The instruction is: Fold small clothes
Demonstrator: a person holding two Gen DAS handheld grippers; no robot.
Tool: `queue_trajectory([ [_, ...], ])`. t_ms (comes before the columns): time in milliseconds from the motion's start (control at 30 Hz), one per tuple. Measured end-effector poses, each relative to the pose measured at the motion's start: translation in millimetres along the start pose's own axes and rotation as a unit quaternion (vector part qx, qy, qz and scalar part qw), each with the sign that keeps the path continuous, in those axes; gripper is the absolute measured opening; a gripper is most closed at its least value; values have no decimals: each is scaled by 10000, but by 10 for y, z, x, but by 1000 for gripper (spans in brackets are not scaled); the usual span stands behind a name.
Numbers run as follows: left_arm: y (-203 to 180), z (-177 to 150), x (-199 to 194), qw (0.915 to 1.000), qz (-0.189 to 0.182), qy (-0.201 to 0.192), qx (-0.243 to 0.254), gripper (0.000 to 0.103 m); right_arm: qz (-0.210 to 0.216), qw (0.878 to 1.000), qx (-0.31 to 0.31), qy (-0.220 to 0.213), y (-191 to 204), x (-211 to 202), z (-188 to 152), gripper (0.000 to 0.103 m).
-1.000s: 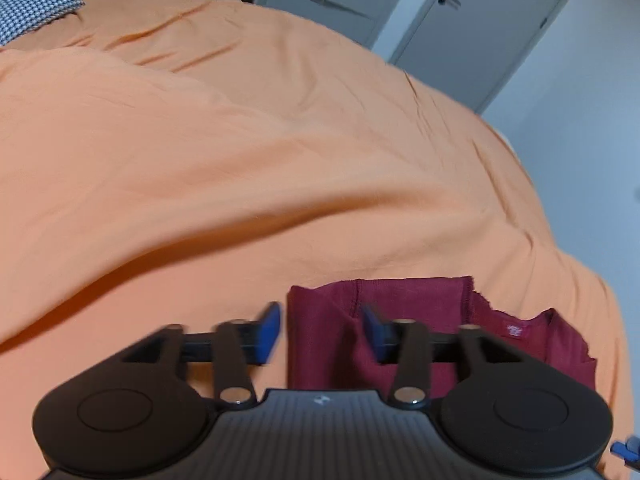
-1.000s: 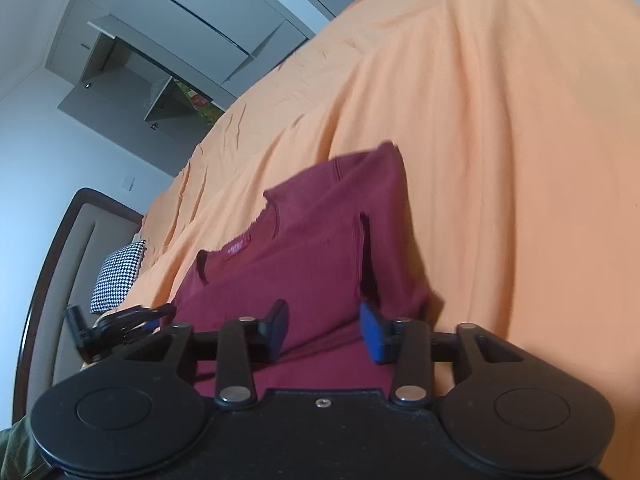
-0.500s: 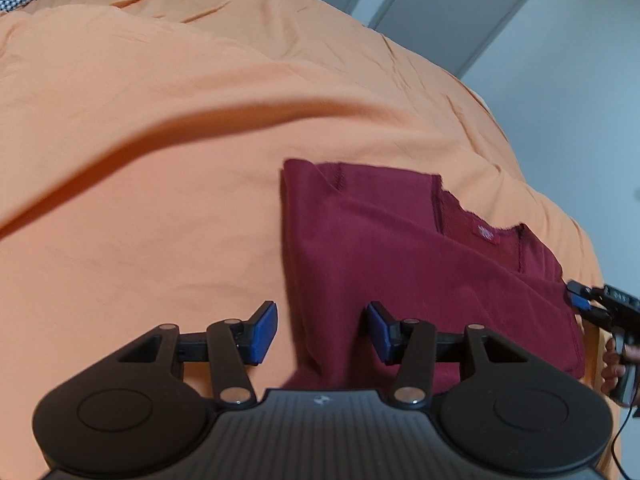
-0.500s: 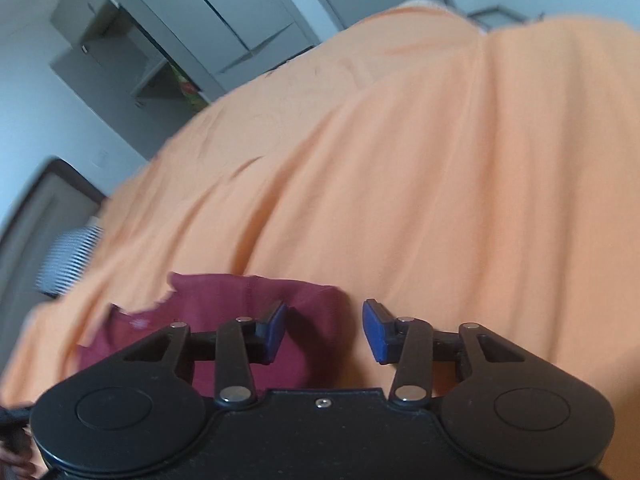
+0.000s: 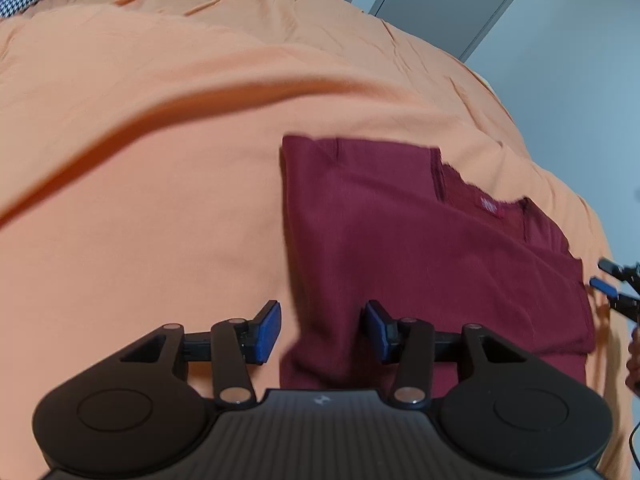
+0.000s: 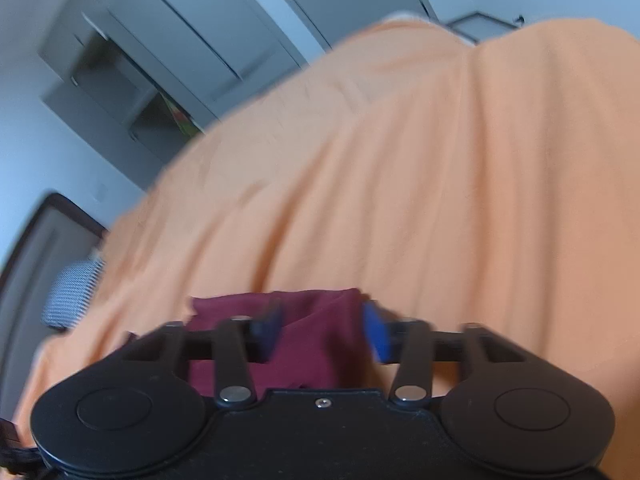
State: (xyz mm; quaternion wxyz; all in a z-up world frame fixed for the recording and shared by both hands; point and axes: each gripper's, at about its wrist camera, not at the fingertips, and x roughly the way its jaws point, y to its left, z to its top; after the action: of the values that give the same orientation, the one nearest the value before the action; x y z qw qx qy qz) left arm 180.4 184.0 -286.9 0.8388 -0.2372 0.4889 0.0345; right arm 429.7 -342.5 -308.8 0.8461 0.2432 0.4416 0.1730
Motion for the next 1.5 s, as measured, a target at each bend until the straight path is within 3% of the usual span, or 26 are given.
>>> queue_trajectory([
  [100,26,-316,-136,9998,-67,151,-142,53,193,9993,211,235,-44,-377,-342,57],
  [233,29,-865,-382,9987,-236,368,-274,58,164,9961,303,810,-106,-902,-1051,57],
  [500,47,-1765,-973,9949,-393,845,-373,63,11,9783,442,2023,-106,-1729,-2287,57],
  [633,107,-2140,-1169,9913,-425,1160,-460,63,24,9736,734,2161,-125,-1988,-2654,47],
  [667,130,-2237,-1205,9899,-444,1237,-523,63,45,9729,875,2141,-144,-2020,-2707,45],
  [733,166,-2406,-1285,9883,-477,1311,-611,63,132,9708,1100,2127,-189,-2046,-2768,25],
  [867,271,-2584,-1370,9847,-624,1177,-1127,63,228,9677,1389,2092,-206,-2025,-2794,16],
  [933,340,-2594,-1331,9827,-625,1118,-1337,55,203,9685,1363,2074,-184,-2062,-2803,11],
  [967,351,-2582,-1298,9820,-640,1105,-1395,50,186,9690,1263,2113,-142,-2061,-2797,11],
  [1000,344,-2557,-1279,9823,-637,1089,-1387,25,135,9700,1137,2146,-130,-2087,-2776,10],
  [1033,318,-2528,-1276,9835,-647,1088,-1290,7,111,9706,1044,2167,-98,-2097,-2746,9],
  [1133,152,-2423,-1484,9908,-750,767,-819,5,287,9719,1011,2105,-119,-2289,-2643,8],
  [1233,131,-2314,-1851,9915,-1036,361,-700,5,943,9676,1269,1968,-62,-2497,-2523,8],
  [1333,288,-2342,-1949,9941,-675,506,-680,4,1358,9600,1483,1950,-79,-2656,-2498,8],
  [1500,361,-2528,-1518,9896,-90,1181,-817,6,119,9616,1333,2398,-268,-2426,-2768,9],
])
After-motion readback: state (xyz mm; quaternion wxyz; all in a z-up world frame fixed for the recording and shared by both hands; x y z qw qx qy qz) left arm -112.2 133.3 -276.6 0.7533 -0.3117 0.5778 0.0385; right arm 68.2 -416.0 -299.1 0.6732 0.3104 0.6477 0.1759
